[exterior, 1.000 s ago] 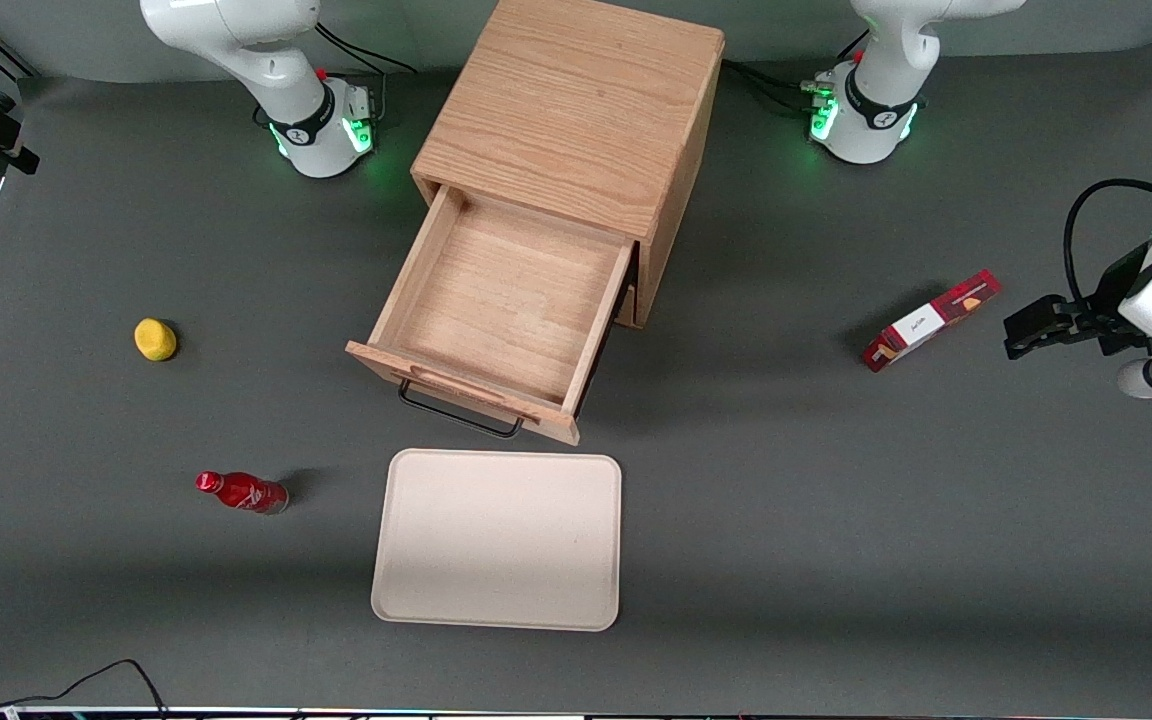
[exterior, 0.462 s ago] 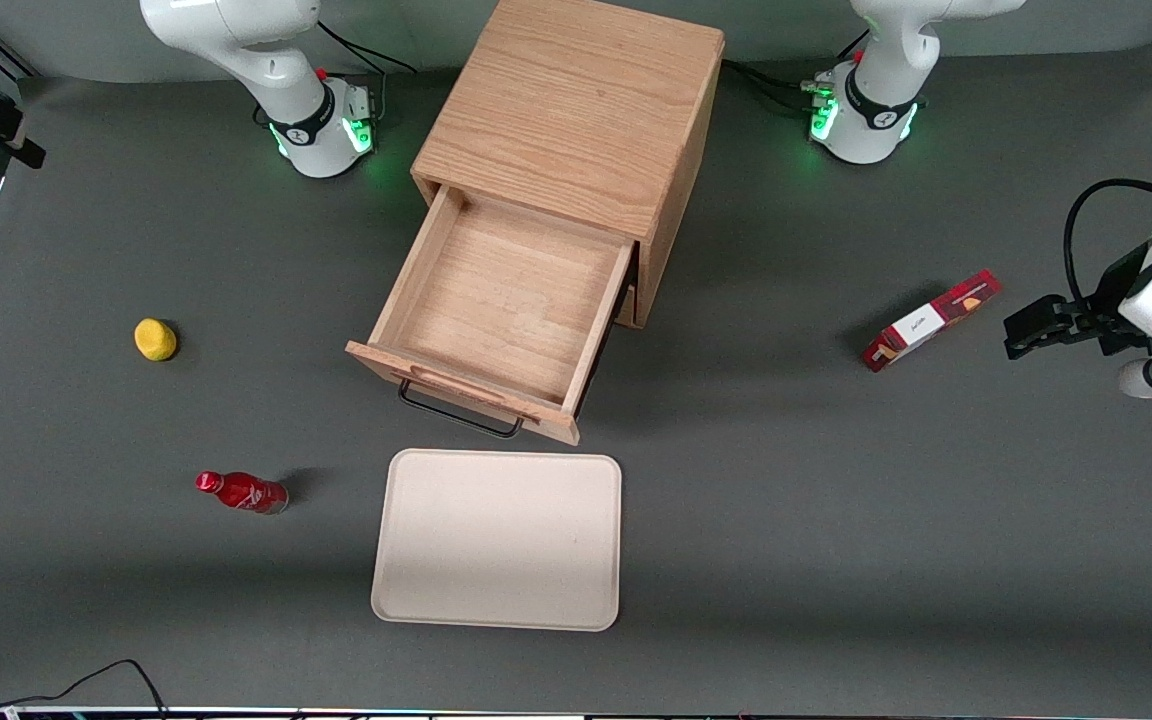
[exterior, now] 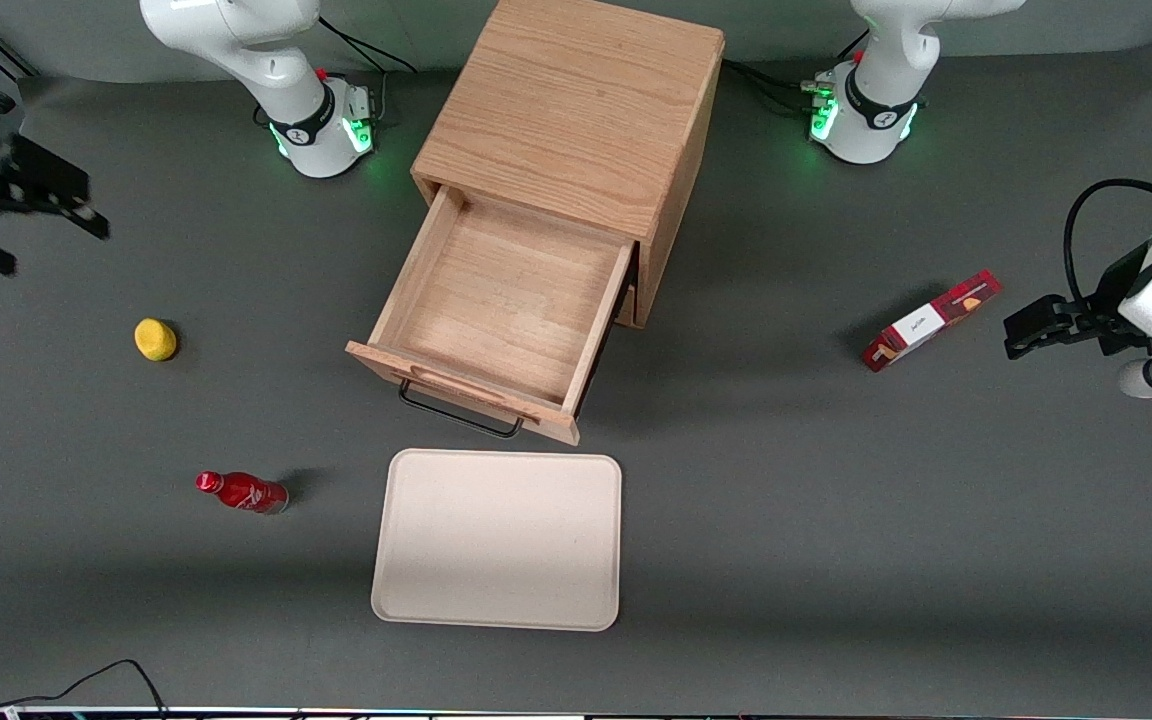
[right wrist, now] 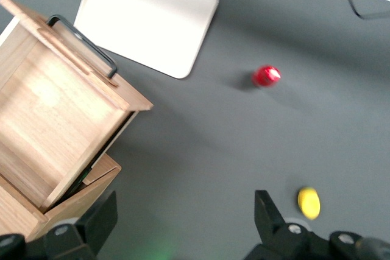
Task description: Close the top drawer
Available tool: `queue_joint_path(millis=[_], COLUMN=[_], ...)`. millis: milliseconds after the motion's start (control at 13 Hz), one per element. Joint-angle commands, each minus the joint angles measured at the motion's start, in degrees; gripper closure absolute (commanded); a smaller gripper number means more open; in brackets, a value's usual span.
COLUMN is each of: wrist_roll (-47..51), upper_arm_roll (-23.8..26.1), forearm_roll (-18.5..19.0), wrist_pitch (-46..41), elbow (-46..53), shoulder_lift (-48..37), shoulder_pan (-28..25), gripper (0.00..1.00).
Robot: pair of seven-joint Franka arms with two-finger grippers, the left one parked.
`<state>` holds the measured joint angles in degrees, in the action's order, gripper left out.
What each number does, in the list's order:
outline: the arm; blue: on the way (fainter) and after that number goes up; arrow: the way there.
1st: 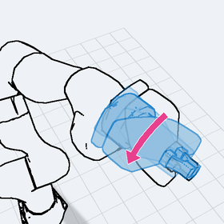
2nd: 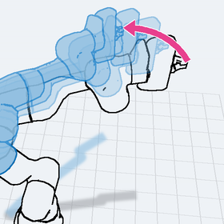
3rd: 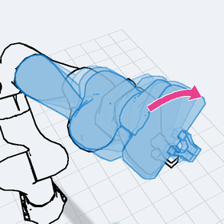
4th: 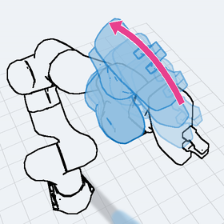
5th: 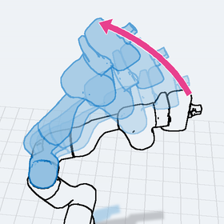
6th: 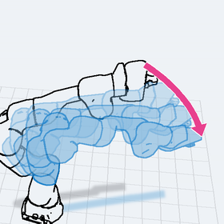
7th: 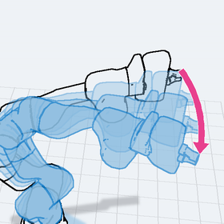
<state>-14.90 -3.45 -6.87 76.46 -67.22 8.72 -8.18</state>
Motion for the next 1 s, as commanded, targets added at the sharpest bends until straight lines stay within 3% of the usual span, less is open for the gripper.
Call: queue_joint_path(millis=[0, 308, 692, 923], wrist_roll=[-3.02, -7.38, -25.39, -30.16], upper_arm_roll=[5.1, 11.27, 13.65, 14.78], forearm_roll=[-0.69, -0.43, -0.34, -0.6], wrist_pitch=[-1.59, 9.39, 8.27, 8.35], elbow=[14.89, 17.65, 17.56, 18.17], shoulder_lift=[12.78, 20.96, 28.01, 32.39], shoulder_pan=[-0.34, -1.93, -2.81, -3.34], gripper=[0.0, 0.0, 0.0, 0.0])
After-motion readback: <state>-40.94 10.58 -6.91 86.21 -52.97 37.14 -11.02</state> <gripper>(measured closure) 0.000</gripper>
